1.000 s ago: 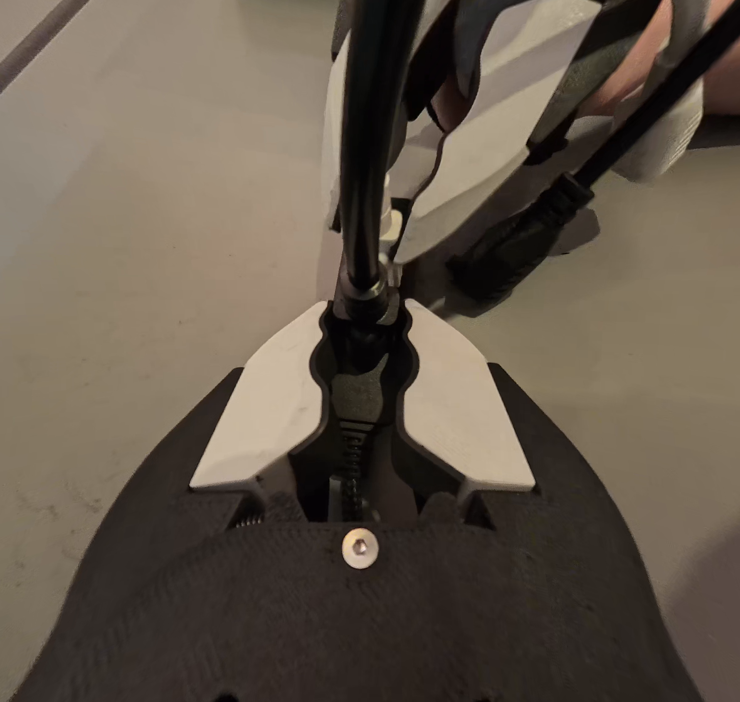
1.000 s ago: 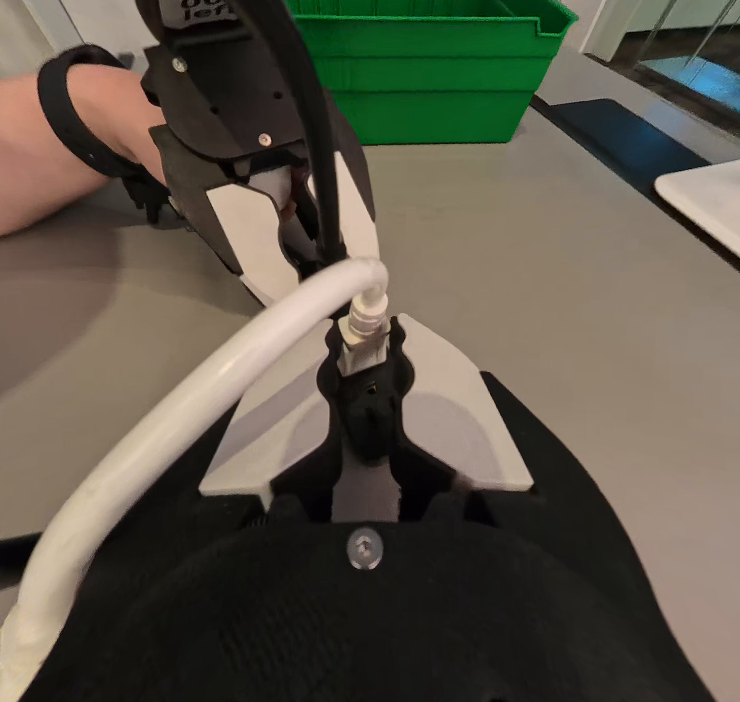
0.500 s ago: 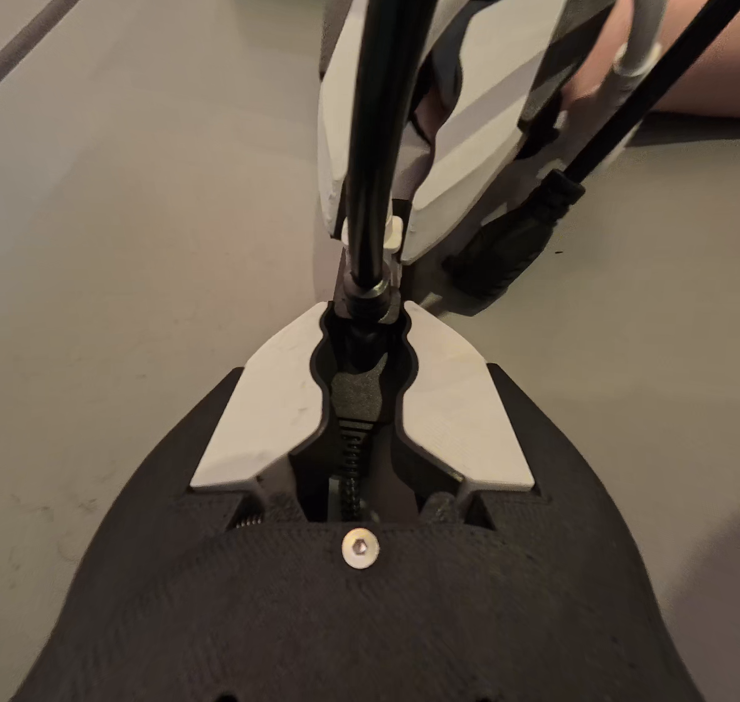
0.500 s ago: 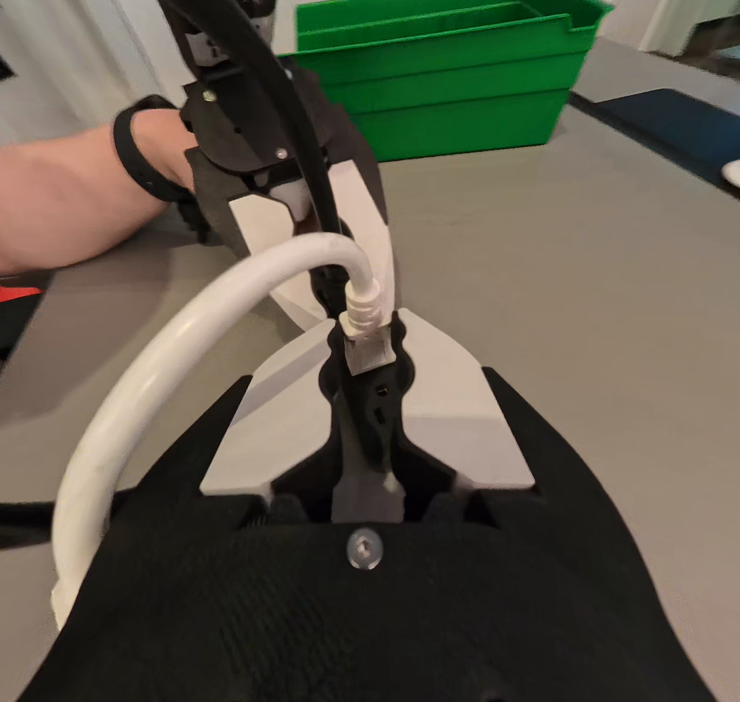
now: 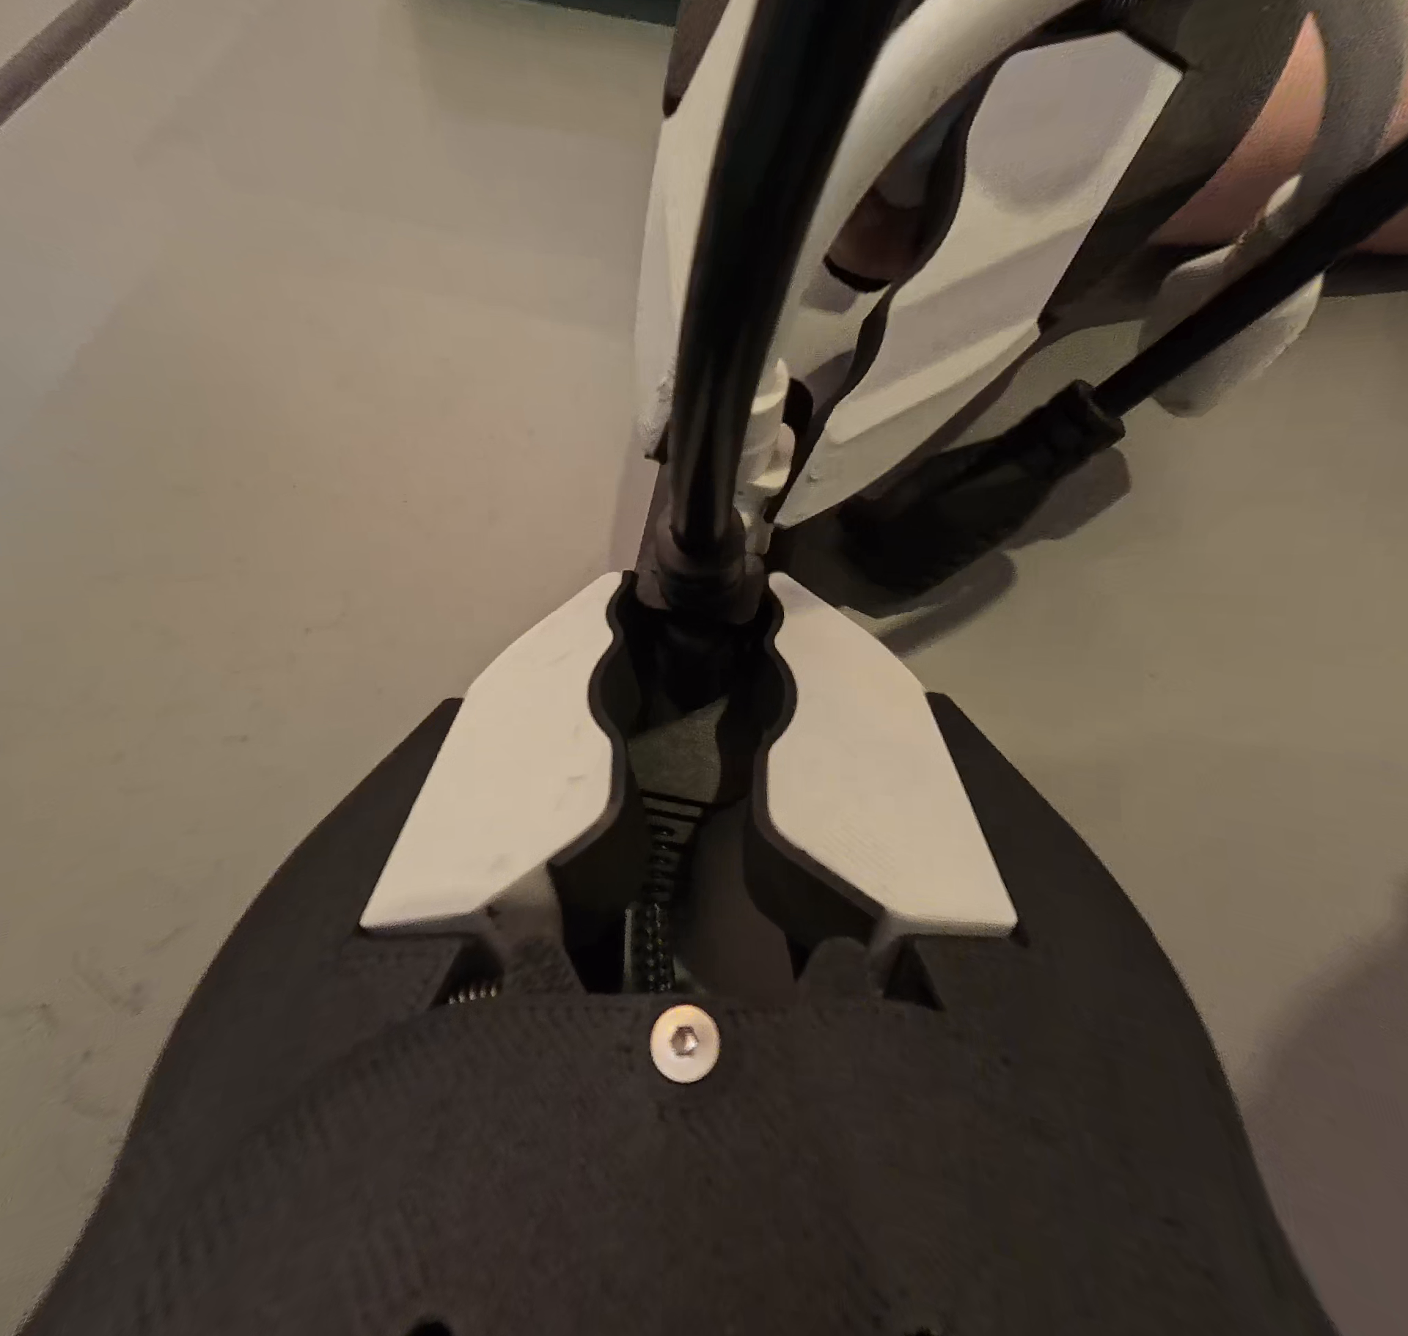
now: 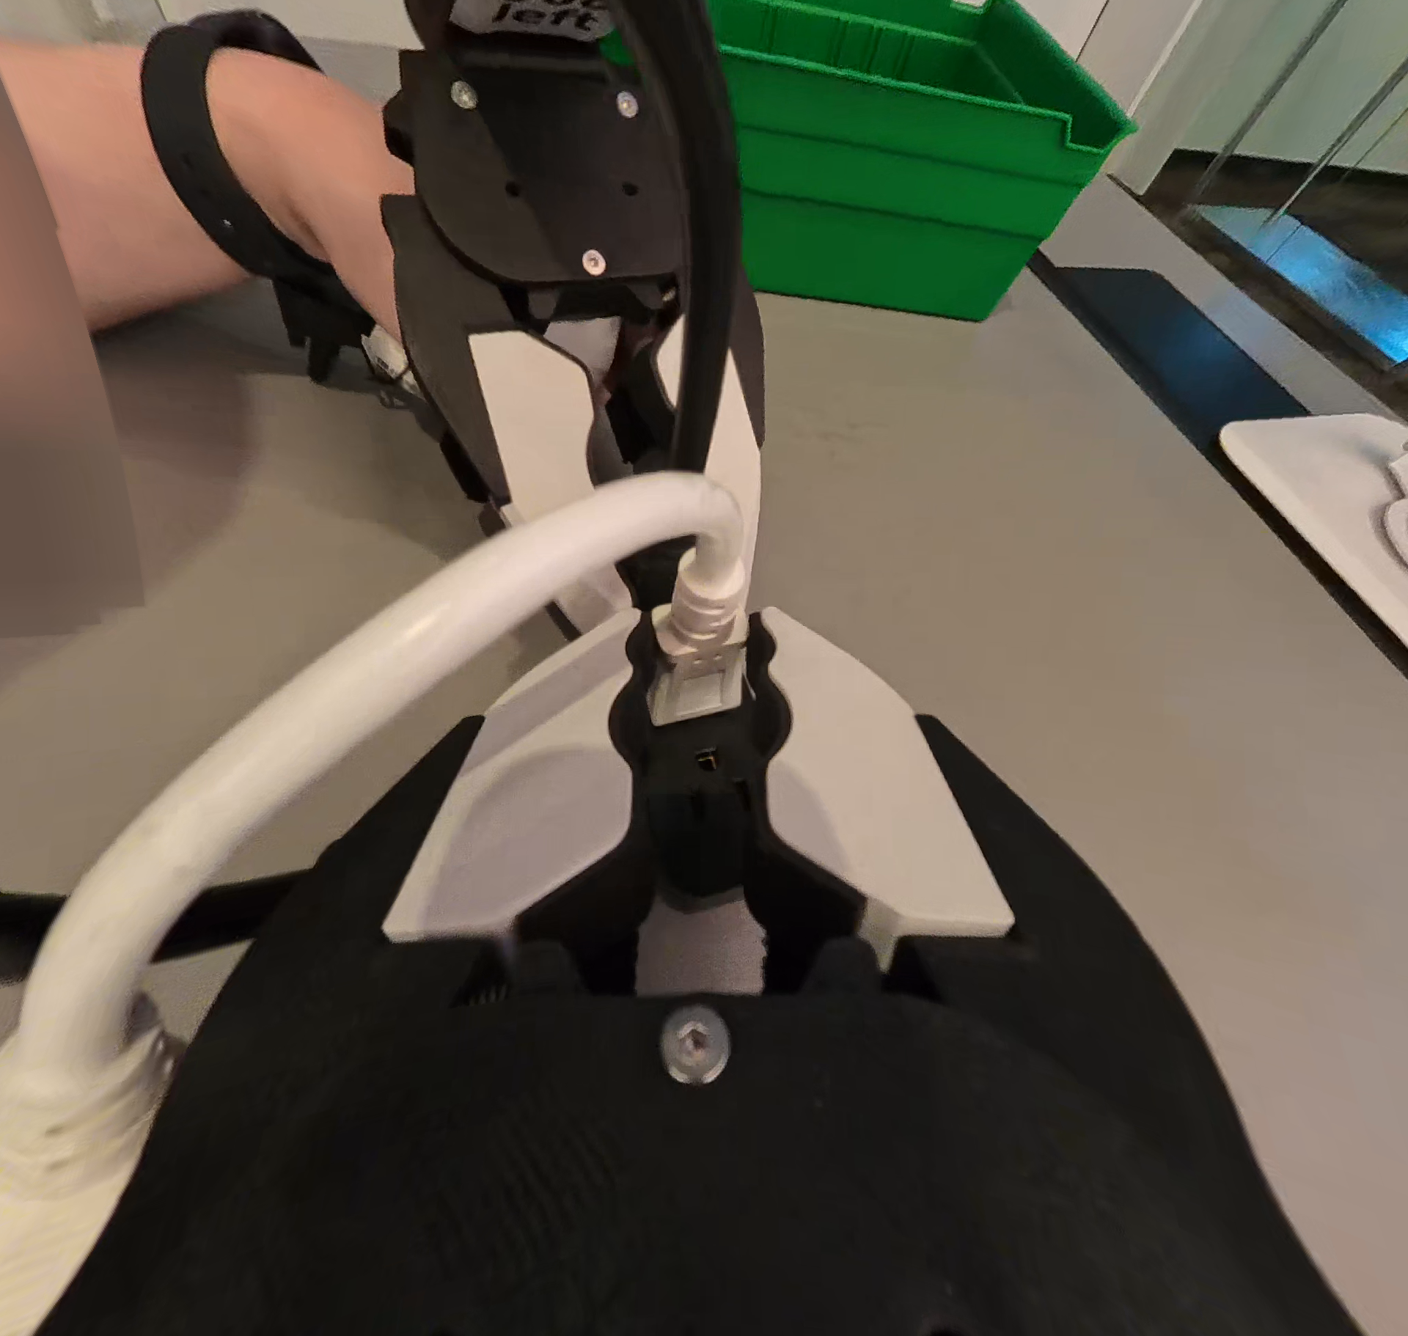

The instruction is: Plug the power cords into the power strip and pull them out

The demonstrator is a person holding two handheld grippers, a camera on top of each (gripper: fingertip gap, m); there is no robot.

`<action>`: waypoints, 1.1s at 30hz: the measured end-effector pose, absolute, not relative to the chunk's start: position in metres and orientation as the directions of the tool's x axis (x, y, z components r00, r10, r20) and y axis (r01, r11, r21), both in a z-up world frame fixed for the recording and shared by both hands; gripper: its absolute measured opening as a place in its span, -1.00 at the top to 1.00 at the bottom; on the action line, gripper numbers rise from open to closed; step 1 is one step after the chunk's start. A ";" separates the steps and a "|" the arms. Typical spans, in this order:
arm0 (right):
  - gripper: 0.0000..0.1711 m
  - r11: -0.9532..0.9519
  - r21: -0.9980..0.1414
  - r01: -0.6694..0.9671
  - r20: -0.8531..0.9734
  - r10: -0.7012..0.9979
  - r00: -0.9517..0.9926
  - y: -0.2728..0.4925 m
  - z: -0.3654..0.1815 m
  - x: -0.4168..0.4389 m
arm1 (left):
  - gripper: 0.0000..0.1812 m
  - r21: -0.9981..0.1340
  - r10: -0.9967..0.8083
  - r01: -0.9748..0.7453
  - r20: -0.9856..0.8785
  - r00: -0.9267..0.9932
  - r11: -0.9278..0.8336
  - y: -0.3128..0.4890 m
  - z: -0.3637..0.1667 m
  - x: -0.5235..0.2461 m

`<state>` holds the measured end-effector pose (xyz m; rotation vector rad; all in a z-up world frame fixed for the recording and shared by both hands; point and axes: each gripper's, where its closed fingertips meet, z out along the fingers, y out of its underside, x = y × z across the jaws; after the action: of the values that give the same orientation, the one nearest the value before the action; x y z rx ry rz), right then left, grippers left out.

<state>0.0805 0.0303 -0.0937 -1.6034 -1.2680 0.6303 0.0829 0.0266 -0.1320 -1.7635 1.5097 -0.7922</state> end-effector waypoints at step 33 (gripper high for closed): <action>0.73 0.005 -0.990 0.141 0.075 0.867 0.493 0.057 -0.029 0.125 | 0.69 -0.807 -0.987 -0.582 0.007 0.158 -0.099 0.030 -0.135 0.082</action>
<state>0.1250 0.0573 -0.0288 -1.4777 -0.9269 0.7205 0.0824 0.0295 -0.1348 -1.7665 1.5013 -0.7696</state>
